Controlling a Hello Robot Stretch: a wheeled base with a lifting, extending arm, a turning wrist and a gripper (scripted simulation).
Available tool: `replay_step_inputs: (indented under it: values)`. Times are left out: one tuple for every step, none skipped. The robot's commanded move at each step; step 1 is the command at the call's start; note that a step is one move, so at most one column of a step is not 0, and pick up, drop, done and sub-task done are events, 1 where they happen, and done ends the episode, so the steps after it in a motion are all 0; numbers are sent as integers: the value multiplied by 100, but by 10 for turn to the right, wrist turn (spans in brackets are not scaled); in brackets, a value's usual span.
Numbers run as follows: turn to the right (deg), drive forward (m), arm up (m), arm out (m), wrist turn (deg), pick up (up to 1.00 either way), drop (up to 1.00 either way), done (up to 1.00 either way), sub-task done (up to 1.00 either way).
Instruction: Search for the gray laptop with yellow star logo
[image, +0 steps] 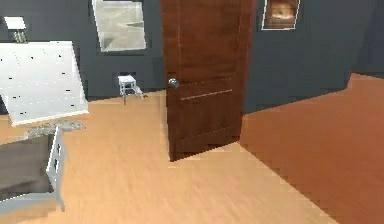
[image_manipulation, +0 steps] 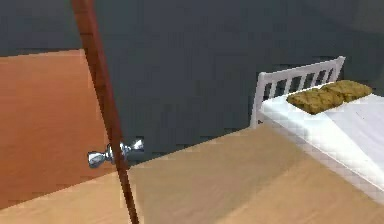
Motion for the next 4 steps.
replay_step_inputs:
  values:
    - [180, 0, 0, 0, 0, 0, 0, 0, 0]
    - [0, 15, 0, 0, 0, 0, 0, 0, 0]
    - [-420, 0, 0, 0, 0, 0, 0, 0, 0]
    - [0, 45, 0, 0, 0, 0, 0, 0, 0]
